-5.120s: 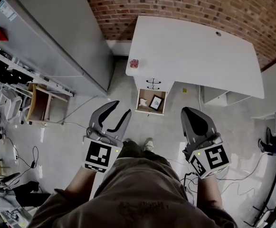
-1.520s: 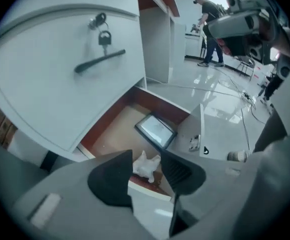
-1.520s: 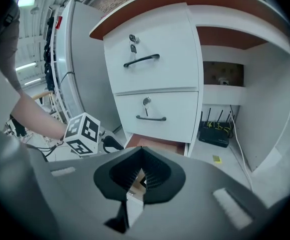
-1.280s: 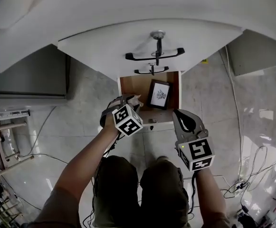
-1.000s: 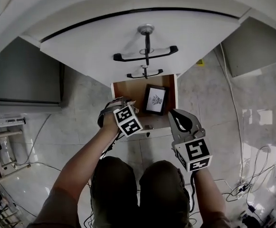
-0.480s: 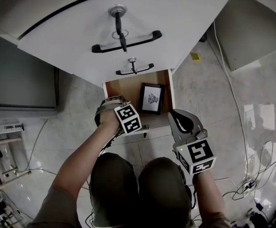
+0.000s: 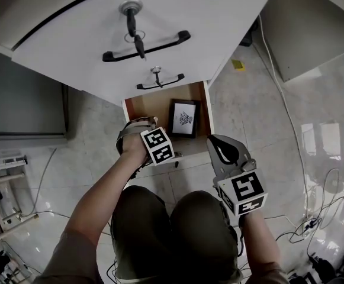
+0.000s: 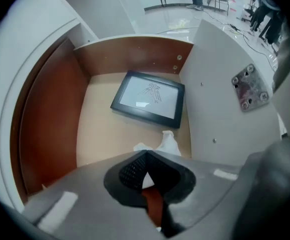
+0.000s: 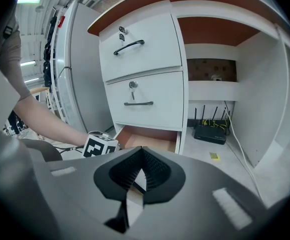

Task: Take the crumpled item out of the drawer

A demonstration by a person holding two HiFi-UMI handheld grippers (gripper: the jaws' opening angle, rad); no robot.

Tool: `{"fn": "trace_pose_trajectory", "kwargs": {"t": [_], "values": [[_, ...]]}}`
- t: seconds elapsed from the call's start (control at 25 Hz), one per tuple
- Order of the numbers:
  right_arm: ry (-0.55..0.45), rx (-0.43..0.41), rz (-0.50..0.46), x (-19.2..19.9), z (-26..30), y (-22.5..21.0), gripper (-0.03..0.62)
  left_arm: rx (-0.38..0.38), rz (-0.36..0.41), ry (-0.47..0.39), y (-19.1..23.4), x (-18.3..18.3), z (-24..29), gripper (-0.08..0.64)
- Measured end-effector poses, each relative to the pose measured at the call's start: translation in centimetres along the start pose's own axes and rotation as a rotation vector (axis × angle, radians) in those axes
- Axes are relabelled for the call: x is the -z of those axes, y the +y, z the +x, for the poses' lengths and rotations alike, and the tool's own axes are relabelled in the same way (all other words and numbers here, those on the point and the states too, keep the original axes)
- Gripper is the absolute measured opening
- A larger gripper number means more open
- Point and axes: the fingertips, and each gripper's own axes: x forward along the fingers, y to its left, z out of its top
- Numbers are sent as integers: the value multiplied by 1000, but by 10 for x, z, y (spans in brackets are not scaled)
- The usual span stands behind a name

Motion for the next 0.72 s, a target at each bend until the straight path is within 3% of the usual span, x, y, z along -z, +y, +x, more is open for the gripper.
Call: {"fn": "trace_pose_trajectory", "kwargs": {"t": [0.28,0.36,0.48,0.72], "values": [[-1,-8,-15,-6,4,0,28,-1,-10,-80,-1,-2,-10,0],[-8,-5,-11,-6,5,-1,28,56,10,-74,-9,-2,-10,6],[-25,1,3,-5,6,-4,29,206,52,-51,-30,-1,-11,219],[-34,14,14,4,6,-12,28,232,193,-19,-40,-7,-2,250]]}}
